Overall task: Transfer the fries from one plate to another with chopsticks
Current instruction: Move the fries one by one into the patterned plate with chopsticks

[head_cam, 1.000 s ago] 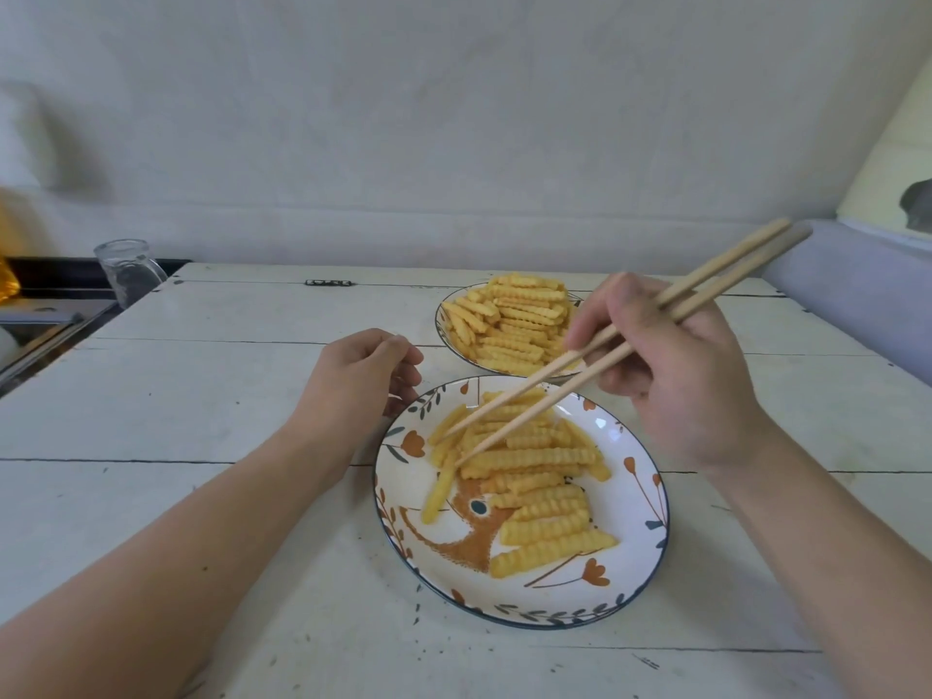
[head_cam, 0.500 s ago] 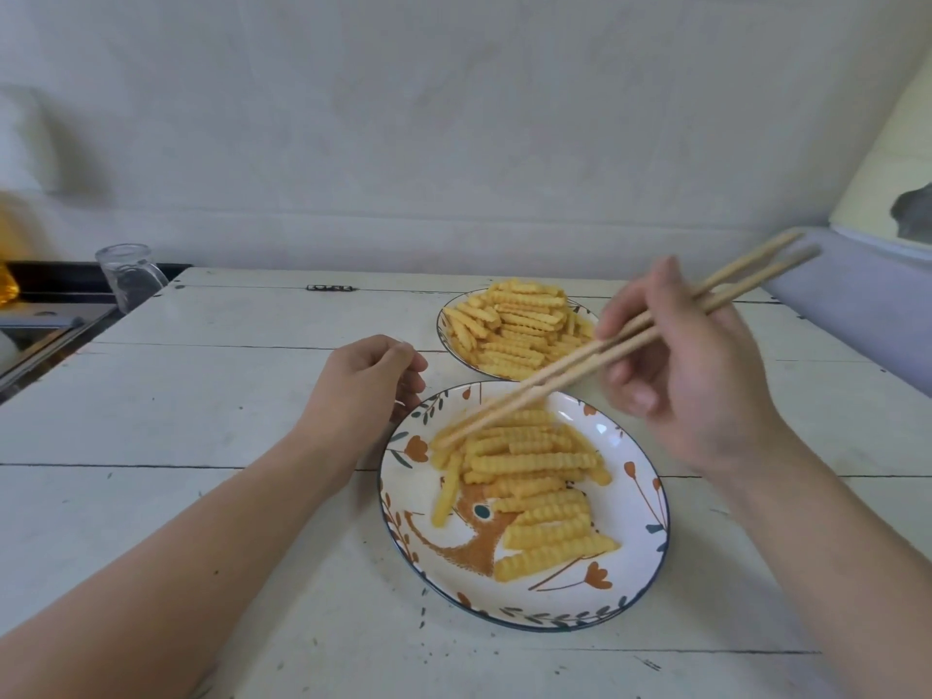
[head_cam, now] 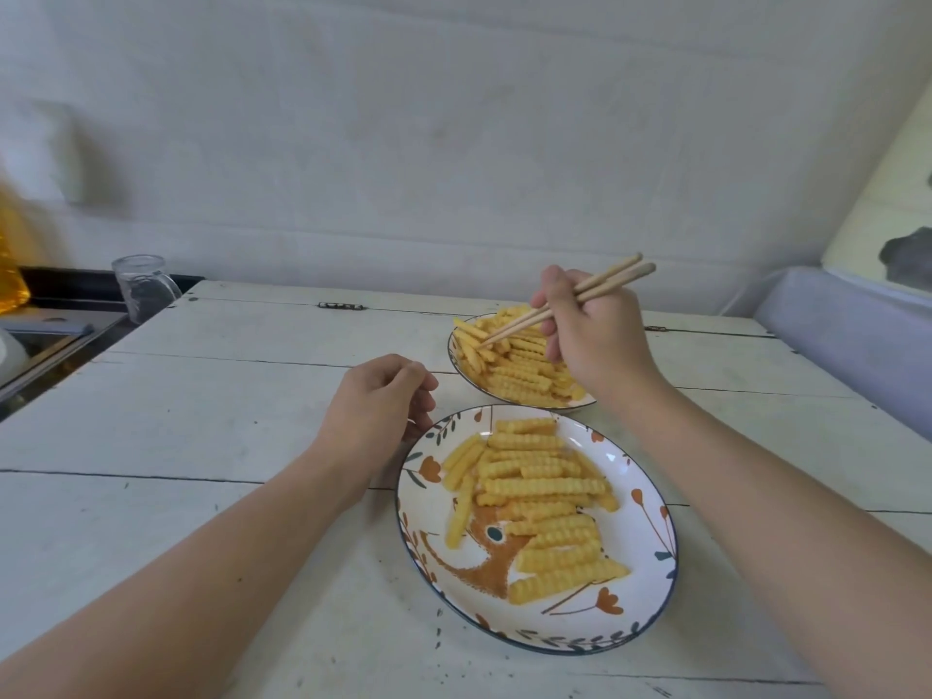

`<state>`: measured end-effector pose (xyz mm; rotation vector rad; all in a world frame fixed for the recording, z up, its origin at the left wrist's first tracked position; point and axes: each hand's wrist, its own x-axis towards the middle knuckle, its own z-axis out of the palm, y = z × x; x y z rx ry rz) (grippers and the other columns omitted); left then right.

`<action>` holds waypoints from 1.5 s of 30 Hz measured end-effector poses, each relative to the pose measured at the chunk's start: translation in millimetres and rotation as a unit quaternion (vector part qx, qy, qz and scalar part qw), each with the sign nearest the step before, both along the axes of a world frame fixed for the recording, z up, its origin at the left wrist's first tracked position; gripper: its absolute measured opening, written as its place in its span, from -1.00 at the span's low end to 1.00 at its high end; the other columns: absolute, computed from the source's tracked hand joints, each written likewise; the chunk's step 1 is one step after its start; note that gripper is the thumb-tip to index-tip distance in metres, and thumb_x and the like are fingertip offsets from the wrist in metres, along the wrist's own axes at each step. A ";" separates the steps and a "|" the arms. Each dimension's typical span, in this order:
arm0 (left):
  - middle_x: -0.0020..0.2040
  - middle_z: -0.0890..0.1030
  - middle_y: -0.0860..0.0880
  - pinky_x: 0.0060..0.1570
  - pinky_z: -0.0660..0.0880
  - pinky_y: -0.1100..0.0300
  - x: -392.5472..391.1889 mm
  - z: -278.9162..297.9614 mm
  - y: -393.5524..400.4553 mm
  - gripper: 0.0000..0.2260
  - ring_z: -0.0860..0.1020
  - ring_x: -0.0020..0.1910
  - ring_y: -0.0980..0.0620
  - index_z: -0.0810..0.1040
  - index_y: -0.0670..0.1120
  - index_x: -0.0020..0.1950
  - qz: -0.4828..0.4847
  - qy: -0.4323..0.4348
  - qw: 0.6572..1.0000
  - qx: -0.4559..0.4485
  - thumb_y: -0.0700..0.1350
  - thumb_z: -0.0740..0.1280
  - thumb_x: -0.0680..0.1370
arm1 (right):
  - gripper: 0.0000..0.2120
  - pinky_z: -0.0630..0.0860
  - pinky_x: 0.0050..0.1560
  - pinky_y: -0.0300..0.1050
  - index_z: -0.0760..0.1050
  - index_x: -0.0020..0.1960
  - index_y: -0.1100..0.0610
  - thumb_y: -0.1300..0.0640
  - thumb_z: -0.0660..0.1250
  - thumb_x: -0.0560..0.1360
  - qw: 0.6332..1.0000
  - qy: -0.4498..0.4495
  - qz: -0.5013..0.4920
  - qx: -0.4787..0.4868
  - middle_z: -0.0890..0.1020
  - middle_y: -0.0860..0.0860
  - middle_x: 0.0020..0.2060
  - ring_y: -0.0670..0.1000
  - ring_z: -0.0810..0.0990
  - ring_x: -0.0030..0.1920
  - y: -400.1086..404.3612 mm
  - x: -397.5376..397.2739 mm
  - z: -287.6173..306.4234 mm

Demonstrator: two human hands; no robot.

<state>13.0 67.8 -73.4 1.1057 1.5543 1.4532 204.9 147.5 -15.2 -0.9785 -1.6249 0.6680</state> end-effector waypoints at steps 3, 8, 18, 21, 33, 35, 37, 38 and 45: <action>-0.34 0.61 -0.01 -0.26 0.54 0.14 0.0 -0.5 0.3 -0.75 0.57 -0.37 0.07 0.64 -0.21 -0.09 -0.005 0.002 1.000 -0.001 -0.17 0.23 0.68 | -0.62 0.51 -0.45 -0.09 0.58 -0.20 0.15 -0.05 0.22 0.65 1.000 -0.017 0.010 -0.007 0.53 0.07 -0.43 0.01 0.50 -0.54 0.0 -5.5 -0.9; -0.32 0.62 -0.02 -0.24 0.56 0.14 -0.6 -0.1 -0.3 -0.75 0.58 -0.36 0.07 0.65 -0.20 -0.08 -0.005 0.009 1.000 -0.002 -0.16 0.23 0.68 | -0.56 0.52 -0.47 -0.11 0.56 -0.19 0.20 -0.08 0.18 0.67 1.000 -0.004 0.005 -0.022 0.52 0.08 -0.43 0.02 0.51 -0.54 0.6 -8.3 0.8; -0.34 0.62 0.00 -0.18 0.53 0.08 0.9 -0.1 -1.6 -0.76 0.57 -0.35 0.05 0.65 -0.18 -0.10 -0.003 0.007 1.000 -0.002 -0.17 0.24 0.67 | -0.41 0.20 -0.51 -0.23 0.54 -0.37 0.17 -0.12 0.08 0.69 0.979 0.152 0.118 -0.068 0.40 0.14 -0.57 0.01 0.25 -0.64 -36.4 63.8 41.0; -0.33 0.62 0.00 -0.18 0.53 0.11 2.6 -0.4 -1.9 -0.76 0.57 -0.35 0.07 0.65 -0.18 -0.10 0.000 0.012 1.000 -0.003 -0.17 0.25 0.66 | -0.43 0.19 -0.49 -0.23 0.54 -0.40 0.16 -0.15 0.13 0.62 0.977 0.098 0.154 -0.107 0.37 0.16 -0.57 -0.01 0.23 -0.65 -54.4 86.0 41.8; -0.33 0.61 -0.01 -0.22 0.54 0.12 4.6 -0.7 -3.0 -0.75 0.56 -0.34 0.04 0.65 -0.20 -0.09 0.007 0.011 1.000 -0.001 -0.16 0.23 0.67 | -0.53 0.06 -0.49 -0.20 0.60 -0.39 0.15 -0.10 0.20 0.54 0.979 0.071 0.161 -0.100 0.39 0.11 -0.59 -0.02 0.21 -0.64 -61.7 99.4 35.1; -0.32 0.62 -0.02 -0.20 0.54 0.13 4.6 -1.1 -2.7 -0.74 0.56 -0.33 0.05 0.66 -0.19 -0.08 0.006 0.018 1.000 0.001 -0.16 0.23 0.68 | -0.52 0.01 -0.46 -0.16 0.57 -0.37 0.18 -0.04 0.19 0.62 0.977 0.131 0.141 -0.091 0.41 0.09 -0.57 -0.04 0.21 -0.64 -55.5 100.6 37.9; -0.31 0.63 -0.01 -0.17 0.54 0.14 4.8 -1.8 -2.4 -0.74 0.56 -0.32 0.07 0.66 -0.18 -0.09 0.003 0.030 1.000 0.000 -0.15 0.23 0.68 | -0.54 0.01 -0.45 -0.15 0.53 -0.31 0.20 0.00 0.17 0.67 0.974 0.189 0.105 -0.072 0.44 0.07 -0.53 -0.04 0.22 -0.62 -42.2 99.1 38.9; -0.31 0.63 0.00 -0.17 0.54 0.15 5.3 -2.0 -2.2 -0.74 0.56 -0.32 0.08 0.67 -0.16 -0.10 0.003 0.038 0.999 -0.001 -0.15 0.24 0.67 | -0.55 0.04 -0.47 -0.17 0.52 -0.29 0.20 0.00 0.17 0.68 0.974 0.203 0.076 -0.059 0.45 0.06 -0.51 -0.03 0.23 -0.61 -34.0 96.7 37.8; -0.31 0.65 0.03 -0.19 0.52 0.19 5.7 -2.5 -1.7 -0.76 0.56 -0.31 0.11 0.67 -0.11 -0.13 -0.005 0.069 0.998 -0.005 -0.13 0.26 0.65 | -0.62 0.44 -0.41 -0.13 0.57 -0.10 0.18 -0.05 0.14 0.67 0.991 0.127 -0.027 0.024 0.53 0.06 -0.38 0.04 0.45 -0.49 -11.1 73.7 -14.5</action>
